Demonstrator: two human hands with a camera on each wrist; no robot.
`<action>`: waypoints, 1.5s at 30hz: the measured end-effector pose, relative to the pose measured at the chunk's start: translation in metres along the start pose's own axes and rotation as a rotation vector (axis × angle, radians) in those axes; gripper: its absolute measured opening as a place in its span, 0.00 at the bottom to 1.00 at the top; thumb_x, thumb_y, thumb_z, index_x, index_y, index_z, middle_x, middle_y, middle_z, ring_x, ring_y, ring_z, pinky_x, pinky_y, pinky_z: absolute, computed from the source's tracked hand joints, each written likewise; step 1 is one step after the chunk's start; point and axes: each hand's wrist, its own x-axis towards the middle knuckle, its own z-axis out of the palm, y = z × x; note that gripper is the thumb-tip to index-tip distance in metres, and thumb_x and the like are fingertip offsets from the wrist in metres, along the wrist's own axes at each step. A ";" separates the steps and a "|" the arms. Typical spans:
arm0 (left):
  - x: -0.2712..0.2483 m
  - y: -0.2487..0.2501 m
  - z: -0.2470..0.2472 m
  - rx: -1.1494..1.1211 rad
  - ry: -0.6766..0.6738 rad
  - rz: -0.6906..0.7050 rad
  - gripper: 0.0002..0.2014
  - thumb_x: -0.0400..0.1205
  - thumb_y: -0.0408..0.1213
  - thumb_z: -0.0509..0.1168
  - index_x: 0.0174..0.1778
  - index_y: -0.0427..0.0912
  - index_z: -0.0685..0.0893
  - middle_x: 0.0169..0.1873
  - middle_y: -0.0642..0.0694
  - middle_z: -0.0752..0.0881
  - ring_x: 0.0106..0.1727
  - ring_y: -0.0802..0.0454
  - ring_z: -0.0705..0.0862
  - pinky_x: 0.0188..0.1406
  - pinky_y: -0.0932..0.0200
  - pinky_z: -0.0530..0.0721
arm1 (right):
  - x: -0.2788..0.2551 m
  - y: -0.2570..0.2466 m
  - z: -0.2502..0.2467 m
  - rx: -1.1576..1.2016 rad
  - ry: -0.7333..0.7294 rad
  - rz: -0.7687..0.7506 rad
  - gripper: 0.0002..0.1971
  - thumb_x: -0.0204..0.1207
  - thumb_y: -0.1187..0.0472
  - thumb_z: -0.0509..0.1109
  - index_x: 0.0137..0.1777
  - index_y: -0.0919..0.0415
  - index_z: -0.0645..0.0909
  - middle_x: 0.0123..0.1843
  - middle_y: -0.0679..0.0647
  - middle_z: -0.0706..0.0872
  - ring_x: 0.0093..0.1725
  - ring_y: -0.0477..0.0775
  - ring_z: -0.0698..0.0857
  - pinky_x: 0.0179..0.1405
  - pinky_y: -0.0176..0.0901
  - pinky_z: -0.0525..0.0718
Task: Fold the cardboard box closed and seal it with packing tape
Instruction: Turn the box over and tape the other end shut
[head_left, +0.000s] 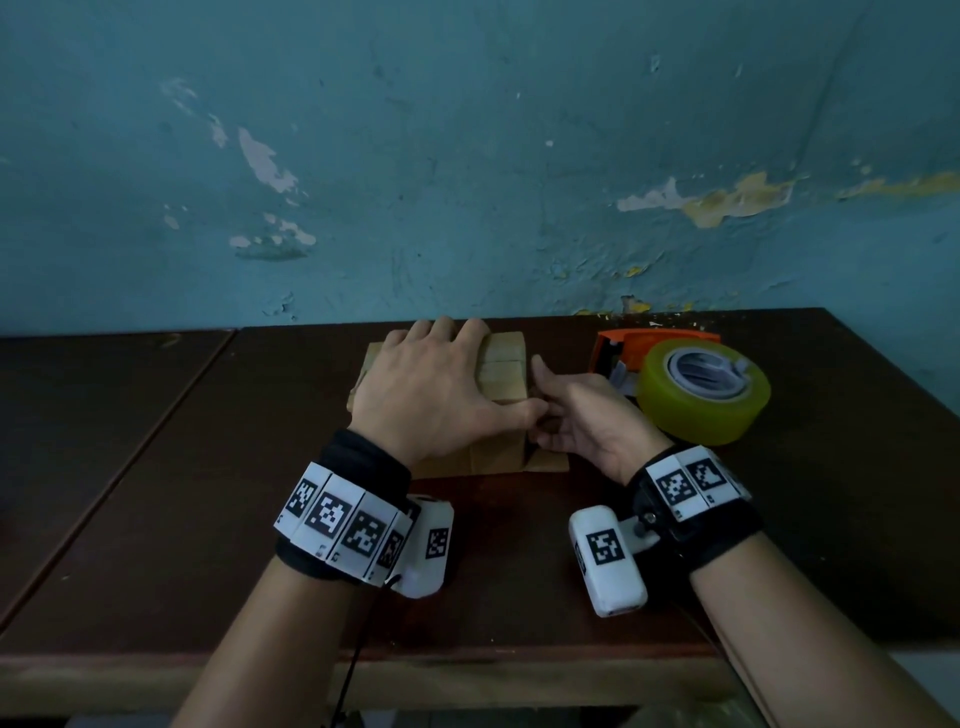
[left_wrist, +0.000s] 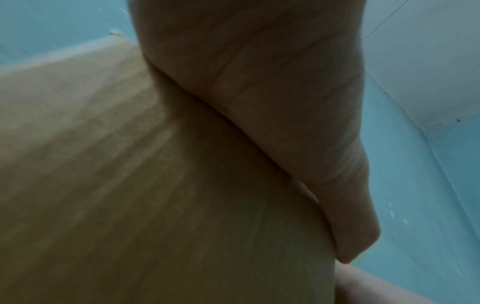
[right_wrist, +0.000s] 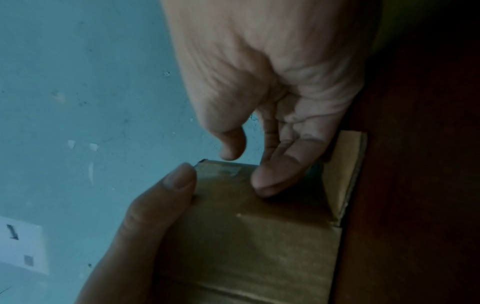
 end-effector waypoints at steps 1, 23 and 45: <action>0.000 0.000 0.000 -0.003 -0.003 0.000 0.49 0.67 0.86 0.47 0.71 0.52 0.74 0.62 0.47 0.84 0.66 0.44 0.81 0.65 0.46 0.75 | 0.000 -0.001 0.000 -0.001 -0.006 -0.003 0.23 0.84 0.46 0.70 0.58 0.69 0.87 0.38 0.58 0.89 0.33 0.52 0.88 0.27 0.38 0.84; 0.000 -0.001 0.000 -0.018 -0.003 0.009 0.48 0.69 0.85 0.51 0.74 0.52 0.74 0.64 0.46 0.83 0.68 0.43 0.81 0.68 0.45 0.74 | 0.003 0.003 -0.001 -0.093 -0.013 -0.056 0.21 0.86 0.47 0.68 0.54 0.69 0.87 0.35 0.59 0.87 0.27 0.51 0.85 0.24 0.37 0.83; -0.004 -0.012 -0.001 -0.108 0.009 0.025 0.39 0.73 0.68 0.50 0.83 0.64 0.69 0.79 0.50 0.75 0.81 0.47 0.71 0.83 0.34 0.63 | -0.037 -0.044 -0.062 -0.370 0.358 -0.577 0.05 0.85 0.63 0.71 0.48 0.63 0.85 0.34 0.58 0.88 0.28 0.51 0.86 0.27 0.38 0.87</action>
